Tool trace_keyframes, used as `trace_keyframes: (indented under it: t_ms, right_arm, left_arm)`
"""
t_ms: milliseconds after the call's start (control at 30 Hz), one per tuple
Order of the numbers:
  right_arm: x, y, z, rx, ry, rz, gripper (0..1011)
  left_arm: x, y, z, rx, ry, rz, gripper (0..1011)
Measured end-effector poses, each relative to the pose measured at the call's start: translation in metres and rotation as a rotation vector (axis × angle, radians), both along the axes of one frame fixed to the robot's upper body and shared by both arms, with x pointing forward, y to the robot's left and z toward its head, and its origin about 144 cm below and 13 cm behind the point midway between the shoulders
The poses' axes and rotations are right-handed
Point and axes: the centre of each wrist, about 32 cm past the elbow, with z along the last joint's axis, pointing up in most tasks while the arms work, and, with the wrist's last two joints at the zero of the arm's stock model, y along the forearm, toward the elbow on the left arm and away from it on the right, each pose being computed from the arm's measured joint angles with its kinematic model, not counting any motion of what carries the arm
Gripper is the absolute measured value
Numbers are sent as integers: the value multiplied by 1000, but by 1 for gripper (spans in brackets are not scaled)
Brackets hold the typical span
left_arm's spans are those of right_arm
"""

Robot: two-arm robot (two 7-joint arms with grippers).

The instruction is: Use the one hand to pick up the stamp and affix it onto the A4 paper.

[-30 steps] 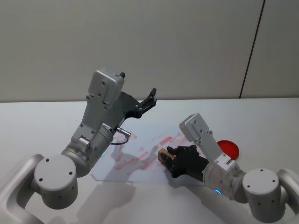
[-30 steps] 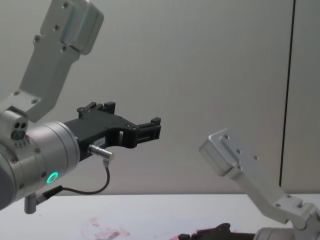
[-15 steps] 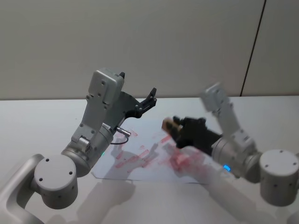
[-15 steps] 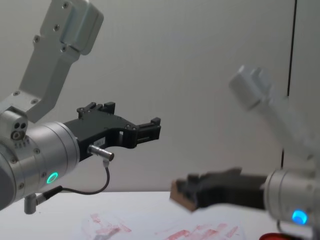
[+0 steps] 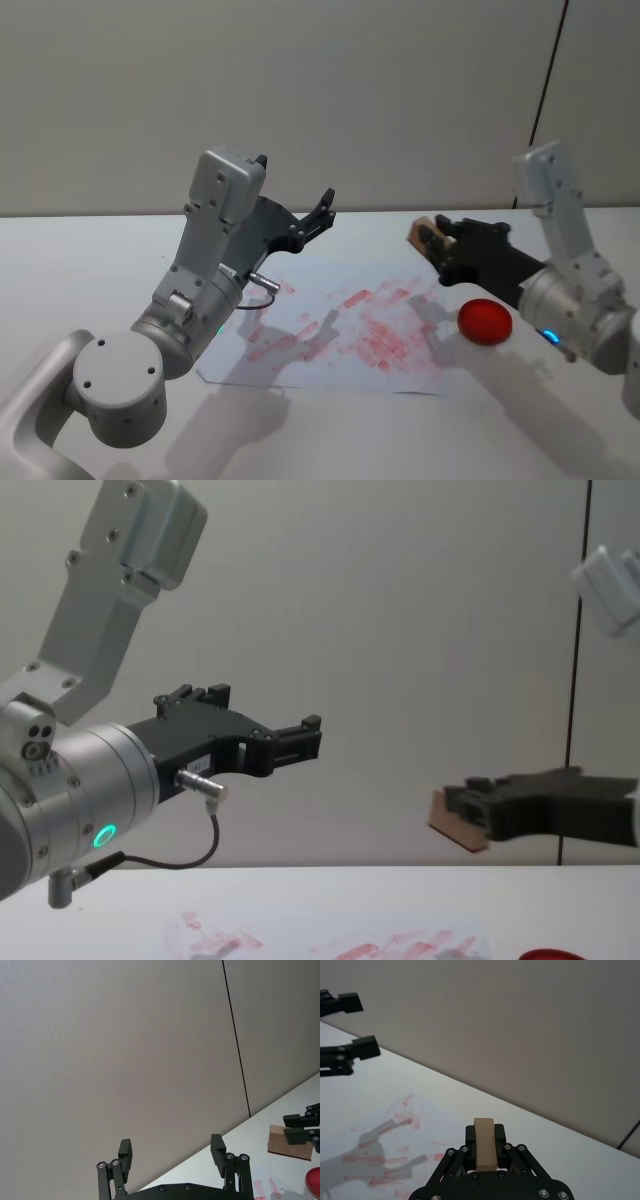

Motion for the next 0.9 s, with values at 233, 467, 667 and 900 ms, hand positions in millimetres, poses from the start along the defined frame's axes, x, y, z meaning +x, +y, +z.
trace_keyframes:
  t_ms: [233, 467, 667, 900]
  right_arm:
    - [-2, -18, -7, -52, 14, -42, 205]
    - [-3, -29, -18, -99, 34, -73, 205]
    - [-2, -34, -29, -135, 54, -90, 205]
    - [-2, -35, -37, -157, 75, -97, 205]
  left_arm:
    - [0, 0, 0, 0, 0, 0, 1001]
    - [0, 0, 0, 0, 0, 0, 1002]
    - [0, 0, 0, 0, 0, 0, 1001]
    - [0, 0, 0, 0, 0, 0, 1001]
